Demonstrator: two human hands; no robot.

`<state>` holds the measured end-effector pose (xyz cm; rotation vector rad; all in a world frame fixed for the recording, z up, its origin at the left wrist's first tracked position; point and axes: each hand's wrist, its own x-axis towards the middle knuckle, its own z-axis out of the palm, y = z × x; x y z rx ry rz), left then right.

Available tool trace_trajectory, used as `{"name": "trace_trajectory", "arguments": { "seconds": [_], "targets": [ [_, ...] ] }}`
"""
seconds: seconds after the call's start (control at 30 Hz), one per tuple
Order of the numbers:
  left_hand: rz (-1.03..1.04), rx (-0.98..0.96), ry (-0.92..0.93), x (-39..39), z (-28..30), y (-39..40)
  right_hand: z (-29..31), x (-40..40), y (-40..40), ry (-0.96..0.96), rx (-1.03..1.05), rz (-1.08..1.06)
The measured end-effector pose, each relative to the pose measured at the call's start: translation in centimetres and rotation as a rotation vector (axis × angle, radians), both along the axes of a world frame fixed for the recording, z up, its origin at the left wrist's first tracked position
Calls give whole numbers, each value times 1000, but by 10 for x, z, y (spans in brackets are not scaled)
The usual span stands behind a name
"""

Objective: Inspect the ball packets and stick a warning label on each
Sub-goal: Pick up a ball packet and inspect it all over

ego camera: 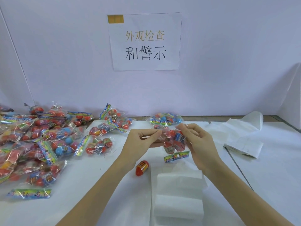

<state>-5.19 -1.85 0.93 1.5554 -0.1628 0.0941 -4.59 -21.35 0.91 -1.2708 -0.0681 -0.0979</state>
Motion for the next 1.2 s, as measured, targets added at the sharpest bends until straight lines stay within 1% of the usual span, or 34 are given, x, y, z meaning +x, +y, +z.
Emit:
{"name": "trace_trajectory", "arguments": {
  "seconds": [0.07, 0.1, 0.13, 0.2, 0.27, 0.33, 0.4, 0.47, 0.53, 0.63, 0.7, 0.83, 0.9, 0.93, 0.97, 1.07, 1.13, 1.2],
  "targets": [
    [15, -101, 34, 1, -2, 3, 0, 0, -3, -133, -248, -6],
    [19, -168, 55, 2, -3, 6, 0, 1, -4, -153, -337, 18],
    [16, -231, 77, 3, -4, 9, -1, 1, -6, -137, -380, 45],
    [7, -289, 124, 5, -4, 14, -4, 3, -6, -62, -362, 79],
    [18, -213, 133, 7, -2, 12, -5, 2, -6, -21, -330, 111],
    [54, -60, 74, 7, -3, 7, -4, 1, -8, -11, -354, 189],
    [90, 44, 27, 6, -6, 4, -4, 1, -10, -11, -380, 261],
    [91, 65, 14, 7, -9, 4, -5, -1, -8, -24, -417, 269],
    [65, 9, 28, 6, -10, 6, -6, -3, -3, -52, -458, 211],
    [-8, -138, 72, 7, -10, 9, -7, -1, 1, -70, -399, 59],
    [-27, -248, 139, 9, -9, 10, -5, 0, -1, -54, -331, -5],
    [-48, -415, 285, 12, -6, 9, -4, 2, 0, 8, -90, 85],
    [-67, -486, 305, 13, -6, 8, -4, 4, 3, 46, 6, 112],
    [-59, -481, 286, 12, -6, 7, -5, 4, 4, 56, 3, 111],
    [-30, -436, 247, 11, -6, 7, -7, 5, 4, 42, -58, 97],
    [99, -238, 108, 6, -8, 5, -10, 4, 1, -100, -409, -7],
    [177, -198, 55, 5, -10, 4, -12, 4, 1, -120, -465, -75],
    [203, -224, -6, 4, -10, 3, -14, 8, 0, -99, -496, -217]
  ]
}}
